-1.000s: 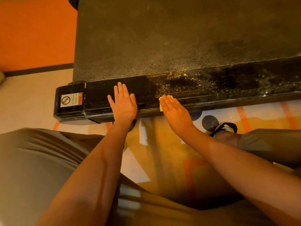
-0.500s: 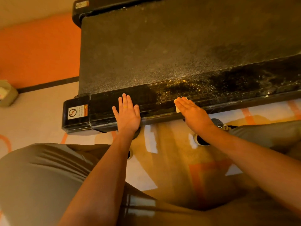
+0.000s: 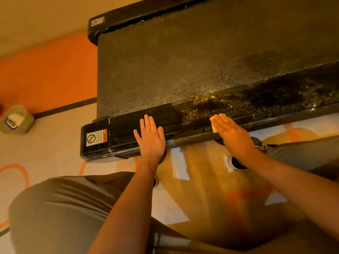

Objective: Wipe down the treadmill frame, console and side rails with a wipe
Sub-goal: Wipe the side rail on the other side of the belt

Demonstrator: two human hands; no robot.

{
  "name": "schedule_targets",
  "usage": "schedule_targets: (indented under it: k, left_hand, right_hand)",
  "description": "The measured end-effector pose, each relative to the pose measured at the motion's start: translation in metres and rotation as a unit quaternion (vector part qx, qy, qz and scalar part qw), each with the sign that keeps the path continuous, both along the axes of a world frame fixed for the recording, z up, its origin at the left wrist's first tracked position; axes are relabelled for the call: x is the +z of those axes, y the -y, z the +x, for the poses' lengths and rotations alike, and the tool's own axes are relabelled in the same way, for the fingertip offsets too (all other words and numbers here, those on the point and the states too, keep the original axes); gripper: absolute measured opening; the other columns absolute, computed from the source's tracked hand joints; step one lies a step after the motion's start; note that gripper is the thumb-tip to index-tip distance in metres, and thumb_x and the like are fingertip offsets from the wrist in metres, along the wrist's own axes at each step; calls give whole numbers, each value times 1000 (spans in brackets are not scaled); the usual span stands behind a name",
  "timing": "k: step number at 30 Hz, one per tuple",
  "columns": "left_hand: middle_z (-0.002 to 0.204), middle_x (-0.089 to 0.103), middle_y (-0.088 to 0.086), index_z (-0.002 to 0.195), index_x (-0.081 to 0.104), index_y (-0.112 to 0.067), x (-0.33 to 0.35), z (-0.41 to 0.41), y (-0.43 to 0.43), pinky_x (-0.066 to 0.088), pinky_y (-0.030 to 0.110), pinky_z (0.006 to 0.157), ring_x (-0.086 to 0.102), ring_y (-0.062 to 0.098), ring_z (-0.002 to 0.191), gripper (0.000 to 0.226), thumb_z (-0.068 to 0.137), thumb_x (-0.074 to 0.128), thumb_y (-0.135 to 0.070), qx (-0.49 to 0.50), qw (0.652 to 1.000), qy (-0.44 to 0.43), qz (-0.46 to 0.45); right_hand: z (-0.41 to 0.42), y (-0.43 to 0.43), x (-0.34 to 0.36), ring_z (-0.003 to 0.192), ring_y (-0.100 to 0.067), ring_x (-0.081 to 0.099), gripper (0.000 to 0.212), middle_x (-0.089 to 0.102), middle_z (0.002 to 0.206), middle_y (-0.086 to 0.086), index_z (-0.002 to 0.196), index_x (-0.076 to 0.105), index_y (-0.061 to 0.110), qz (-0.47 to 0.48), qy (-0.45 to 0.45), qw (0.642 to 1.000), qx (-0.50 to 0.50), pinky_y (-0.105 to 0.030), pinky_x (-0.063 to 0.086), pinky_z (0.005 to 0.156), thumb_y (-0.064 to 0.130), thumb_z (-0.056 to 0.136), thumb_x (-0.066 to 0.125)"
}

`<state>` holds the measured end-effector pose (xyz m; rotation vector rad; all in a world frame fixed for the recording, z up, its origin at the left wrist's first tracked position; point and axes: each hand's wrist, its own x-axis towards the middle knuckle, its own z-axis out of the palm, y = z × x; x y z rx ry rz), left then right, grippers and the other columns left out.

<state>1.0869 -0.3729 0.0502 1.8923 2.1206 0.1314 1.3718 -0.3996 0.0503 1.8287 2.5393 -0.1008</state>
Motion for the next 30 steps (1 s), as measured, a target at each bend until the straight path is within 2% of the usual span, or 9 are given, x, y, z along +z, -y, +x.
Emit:
schedule_targets:
  k: [5, 8, 9, 12, 16, 22, 26, 28, 30]
  left_hand:
    - [169, -2, 1, 161, 6, -16, -3, 1, 1, -5, 53, 122, -8, 21, 155, 58, 109, 16, -40, 5, 1000, -2, 10]
    - [169, -2, 2, 161, 6, -16, -3, 1, 1, -5, 54, 122, -8, 21, 155, 58, 109, 16, -40, 3, 1000, -4, 12]
    - [169, -2, 2, 161, 6, -16, -3, 0, 0, -5, 54, 122, -8, 21, 155, 58, 109, 16, -40, 3, 1000, -4, 9]
    - [169, -3, 2, 161, 4, -16, -4, 0, -1, -5, 54, 123, -9, 21, 155, 59, 109, 16, -40, 3, 1000, -5, 4]
    - [169, -1, 3, 161, 6, -15, -5, 1, -1, -4, 55, 122, -7, 22, 155, 59, 108, 17, -40, 5, 1000, -11, 12]
    - [169, -2, 2, 161, 6, -15, -5, 2, -3, -4, 55, 123, -7, 22, 155, 60, 108, 17, -40, 12, 1000, -23, 7]
    - [169, 0, 3, 161, 7, -15, -6, 4, -2, -2, 56, 122, -5, 23, 155, 60, 108, 19, -39, 14, 1000, -24, 13]
    - [169, 0, 3, 161, 7, -15, -5, 3, -2, -2, 55, 122, -5, 22, 155, 60, 108, 18, -39, 14, 1000, -24, 9]
    - [169, -1, 3, 161, 6, -15, -5, 2, -3, -3, 55, 122, -6, 23, 155, 60, 108, 17, -40, 7, 1000, -26, 6]
  right_hand:
    - [-13, 3, -5, 127, -49, 52, 89, 51, 139, -32, 136, 50, -12, 15, 14, 999, -36, -50, 29, 106, -26, 52, 78]
    - [-23, 3, 3, 152, -38, 9, 78, 7, 164, -21, 155, 9, -2, -21, -1, 1000, 6, -35, -4, 116, -14, 90, 50]
    - [-21, 2, 4, 152, -36, 9, 80, 8, 164, -20, 156, 9, 0, -26, -8, 1000, 9, -34, -4, 116, -14, 90, 51]
    - [4, 4, 4, 141, -38, 39, 96, 41, 152, -23, 148, 37, -2, -30, -29, 999, -8, -42, 21, 114, -24, 61, 72]
    - [52, 11, 17, 151, -23, 13, 95, 18, 164, -11, 155, 12, 10, -43, -13, 997, -60, -33, 9, 121, -20, 77, 58]
    - [48, 19, 19, 153, -22, 10, 76, 17, 165, -8, 157, 21, 9, -52, -75, 977, -190, -40, 23, 120, -16, 89, 44]
    - [3, 25, 11, 147, -32, 28, 78, 35, 156, -18, 151, 30, 1, -33, -100, 989, -104, -43, 25, 119, -17, 80, 58]
    - [-31, 24, 10, 148, -34, 23, 73, 32, 157, -19, 151, 29, 2, -50, -128, 989, -47, -41, 13, 120, -12, 84, 57]
    - [-68, 20, 10, 152, -32, 11, 63, 21, 162, -16, 155, 22, 3, -68, -148, 987, -1, -38, 3, 124, 10, 98, 49]
